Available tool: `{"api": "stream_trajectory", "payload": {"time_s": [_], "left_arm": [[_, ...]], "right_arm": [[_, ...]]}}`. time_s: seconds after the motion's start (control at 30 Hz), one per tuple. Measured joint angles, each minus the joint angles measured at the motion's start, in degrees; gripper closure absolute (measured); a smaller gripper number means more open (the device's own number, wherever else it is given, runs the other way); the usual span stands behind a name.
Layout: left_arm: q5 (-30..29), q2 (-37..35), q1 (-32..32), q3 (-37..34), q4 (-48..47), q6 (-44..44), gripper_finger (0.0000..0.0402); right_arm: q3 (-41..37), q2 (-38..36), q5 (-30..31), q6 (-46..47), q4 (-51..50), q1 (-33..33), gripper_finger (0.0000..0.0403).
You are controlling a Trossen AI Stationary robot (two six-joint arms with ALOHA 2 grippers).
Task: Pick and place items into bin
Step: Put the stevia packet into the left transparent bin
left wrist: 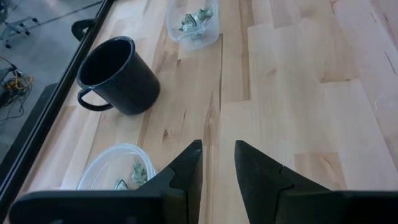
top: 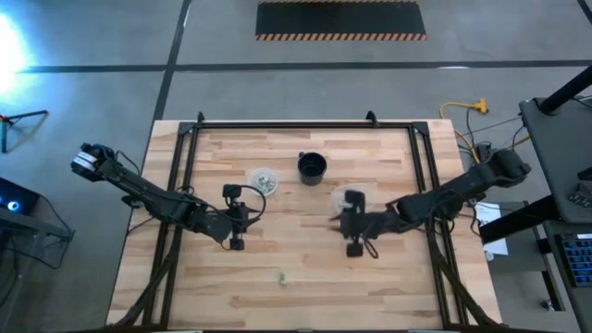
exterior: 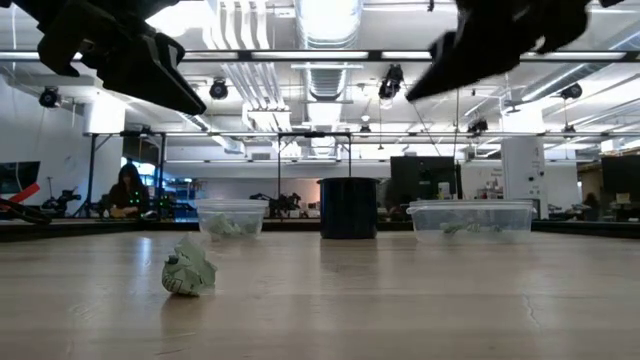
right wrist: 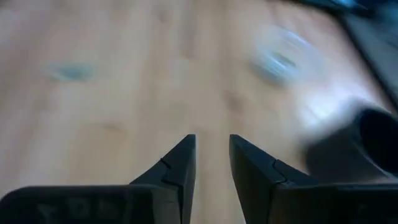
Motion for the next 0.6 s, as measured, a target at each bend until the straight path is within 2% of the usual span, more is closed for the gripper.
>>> {"api": "stream_trajectory", "payload": {"time_s": [0.13,0.33,0.47,0.6], "left_arm": [[0.02,0.00,-0.01,0.00,0.01,-0.02,0.0324],[0.30,0.00,-0.01,-0.11,-0.03,-0.08,0.0324],[4.31,0.16,-0.14,-0.51,1.86,-0.37,0.0324],[6.15,3.10,-2.29,-1.07,7.39,-0.31,0.0324]], "right_arm": [[-0.04,2.49,-7.81,-4.76,10.38,1.17,0.0315],[0.18,10.54,-12.70,-12.07,20.32,2.11,0.0324],[3.41,14.97,-12.80,-14.24,18.57,2.09,0.0328],[7.74,16.12,-12.80,-13.38,11.49,2.05,0.0331]]}}
